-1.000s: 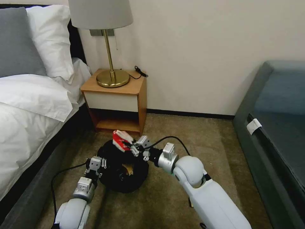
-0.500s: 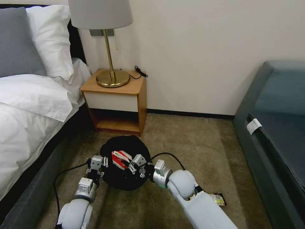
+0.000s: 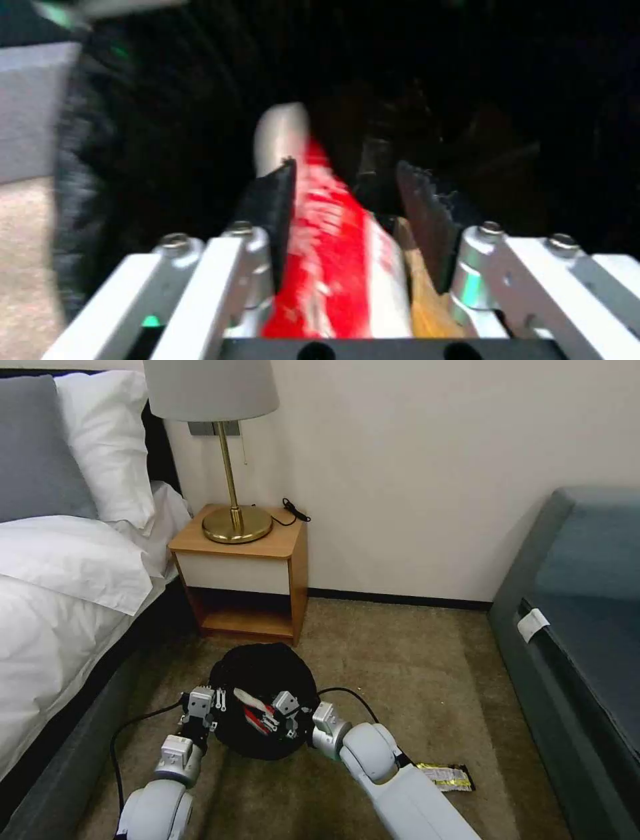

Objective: Pick up the trash bin, then pick up the garbage on the floor and place it into the trash bin.

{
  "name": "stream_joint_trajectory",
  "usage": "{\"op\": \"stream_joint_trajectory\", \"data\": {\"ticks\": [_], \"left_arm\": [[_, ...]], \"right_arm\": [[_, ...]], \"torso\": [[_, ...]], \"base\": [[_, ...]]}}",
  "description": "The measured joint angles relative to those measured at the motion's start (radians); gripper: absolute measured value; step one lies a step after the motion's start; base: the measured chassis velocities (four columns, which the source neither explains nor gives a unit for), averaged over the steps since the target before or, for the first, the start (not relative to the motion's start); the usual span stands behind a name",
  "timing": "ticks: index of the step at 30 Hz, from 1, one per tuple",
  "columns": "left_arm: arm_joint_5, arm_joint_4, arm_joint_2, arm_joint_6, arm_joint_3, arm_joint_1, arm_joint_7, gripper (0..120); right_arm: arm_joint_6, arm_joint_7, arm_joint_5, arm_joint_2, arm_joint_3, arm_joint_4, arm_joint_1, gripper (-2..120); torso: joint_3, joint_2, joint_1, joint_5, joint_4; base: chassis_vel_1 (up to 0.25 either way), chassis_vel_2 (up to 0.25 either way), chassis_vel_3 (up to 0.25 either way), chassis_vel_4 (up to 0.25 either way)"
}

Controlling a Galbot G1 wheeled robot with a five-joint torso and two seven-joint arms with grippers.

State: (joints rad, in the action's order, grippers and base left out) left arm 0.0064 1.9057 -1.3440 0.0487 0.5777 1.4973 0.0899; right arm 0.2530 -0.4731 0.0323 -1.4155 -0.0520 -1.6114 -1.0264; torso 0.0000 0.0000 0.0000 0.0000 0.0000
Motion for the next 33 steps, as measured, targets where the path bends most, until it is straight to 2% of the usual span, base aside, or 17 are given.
{"op": "stream_joint_trajectory", "data": {"ticks": [2, 3, 6, 7, 10, 13, 15, 19, 22, 27, 28, 30, 31, 33], "left_arm": [[-0.01, 0.0, 0.006, 0.009, -0.001, 0.002, 0.006, 4], [-0.01, 0.0, 0.006, 0.009, -0.001, 0.002, 0.006, 4], [-0.012, -0.004, 0.014, 0.015, -0.006, 0.002, 0.009, 4], [-0.012, -0.004, 0.014, 0.015, -0.006, 0.002, 0.009, 4], [-0.013, -0.011, 0.027, 0.015, -0.008, -0.004, 0.008, 4], [-0.013, -0.013, 0.035, 0.015, -0.009, -0.009, 0.007, 4], [-0.015, -0.015, 0.044, 0.015, -0.011, -0.015, 0.005, 4], [-0.021, -0.015, 0.055, 0.013, -0.013, -0.02, 0.003, 4], [-0.032, -0.012, 0.083, 0.007, -0.018, -0.025, -0.002, 3], [-0.022, -0.013, 0.09, 0.01, -0.018, -0.025, 0.005, 3], [-0.021, -0.01, 0.078, 0.015, -0.012, -0.021, 0.007, 3], [-0.028, -0.003, 0.022, 0.038, 0.003, 0.008, 0.036, 3], [-0.028, -0.003, 0.022, 0.038, 0.003, 0.008, 0.036, 3], [-0.016, -0.005, -0.045, 0.073, 0.02, 0.058, 0.074, 3]], "right_arm": [[0.0, 0.008, 0.017, -0.017, 0.01, 0.022, 0.005, 52], [0.0, 0.008, 0.017, -0.017, 0.01, 0.022, 0.005, 52], [0.0, 0.017, 0.036, -0.038, 0.03, 0.036, 0.0, 67], [0.0, 0.017, 0.036, -0.038, 0.03, 0.036, 0.0, 67], [0.0, 0.026, 0.034, -0.038, 0.065, 0.012, -0.024, 81], [0.001, 0.029, 0.027, -0.031, 0.091, -0.011, -0.039, 87], [0.009, 0.03, 0.023, -0.02, 0.119, -0.035, -0.055, 96], [0.022, 0.029, 0.021, -0.005, 0.158, -0.068, -0.074, 99], [0.03, 0.031, 0.017, 0.032, 0.214, -0.107, -0.097, 100], [0.017, 0.049, -0.026, 0.079, 0.26, -0.122, -0.109, 100], [0.002, 0.056, -0.049, 0.102, 0.271, -0.124, -0.106, 100], [-0.044, 0.07, -0.128, 0.216, 0.294, -0.108, -0.069, 100], [-0.044, 0.07, -0.128, 0.216, 0.294, -0.108, -0.069, 100], [-0.077, 0.082, -0.218, 0.352, 0.307, -0.086, -0.029, 100]], "torso": [[0.0, 0.0, 0.0, -0.0001, 0.0], [0.0, 0.0, 0.0, -0.0001, 0.0], [0.0, 0.0, 0.0, 0.0, 0.0001], [0.0, 0.0, 0.0, 0.0, 0.0001], [0.0, 0.0, 0.0, 0.0, 0.0001], [0.0, 0.0, 0.0, 0.0, 0.0001], [0.0, 0.0, 0.0, 0.0, 0.0001], [0.0, 0.0, 0.0, 0.0001, -0.0002], [0.0, 0.0, 0.0, 0.0001, 0.0002], [0.0, 0.0, 0.0, 0.0003, -0.0004], [0.0, 0.0, 0.0, 0.0005, -0.0002], [0.0, 0.0, 0.0, 0.0006, 0.0], [0.0, 0.0, 0.0, 0.0006, 0.0], [0.0, 0.0, 0.0, 0.0001, 0.0]], "base": [[0.0, 0.0, 0.0, 0.0], [0.0, 0.0, 0.0, 0.0], [0.0, 0.0, 0.0, 0.0], [0.0, 0.0, 0.0, 0.0], [0.0, 0.0, 0.0, 0.0], [0.0, 0.0, 0.0, 0.0], [0.0, 0.0, 0.0, 0.0], [0.0, 0.0, 0.0, 0.0], [0.0, 0.0, 0.0, 0.0], [0.0, 0.0, 0.0, 0.0], [0.0, 0.0, 0.0, 0.0], [0.0, 0.0, 0.0, 0.0], [0.0, 0.0, 0.0, 0.0], [0.0, 0.0, 0.0, 0.0]]}}
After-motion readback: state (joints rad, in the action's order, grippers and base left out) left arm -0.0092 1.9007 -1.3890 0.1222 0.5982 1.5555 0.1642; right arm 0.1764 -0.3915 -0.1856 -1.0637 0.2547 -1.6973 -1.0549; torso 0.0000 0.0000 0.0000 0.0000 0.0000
